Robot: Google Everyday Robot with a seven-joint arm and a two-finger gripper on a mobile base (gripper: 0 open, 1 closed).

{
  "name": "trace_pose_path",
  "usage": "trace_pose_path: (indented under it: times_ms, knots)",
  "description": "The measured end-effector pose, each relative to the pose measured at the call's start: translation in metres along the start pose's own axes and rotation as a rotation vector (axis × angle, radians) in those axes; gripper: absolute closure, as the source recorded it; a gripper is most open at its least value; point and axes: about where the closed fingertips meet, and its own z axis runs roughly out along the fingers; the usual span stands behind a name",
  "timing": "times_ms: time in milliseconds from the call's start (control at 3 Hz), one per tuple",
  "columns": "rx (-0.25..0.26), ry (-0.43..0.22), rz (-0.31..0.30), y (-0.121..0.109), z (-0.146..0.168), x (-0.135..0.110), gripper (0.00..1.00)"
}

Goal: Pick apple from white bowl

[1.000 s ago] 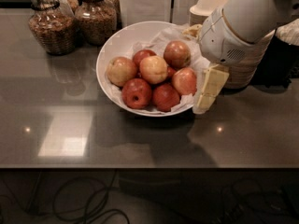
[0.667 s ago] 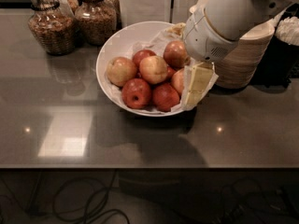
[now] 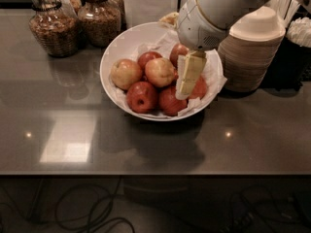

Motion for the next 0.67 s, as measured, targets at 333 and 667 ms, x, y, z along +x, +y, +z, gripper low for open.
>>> trace_pose_path:
  times_ms: [333, 667]
  knots:
    - [0.003, -0.016, 0.02, -0.011, 0.012, 0.001, 0.02]
    - [-0.024, -0.035, 0.052, -0.004, 0.024, 0.006, 0.0]
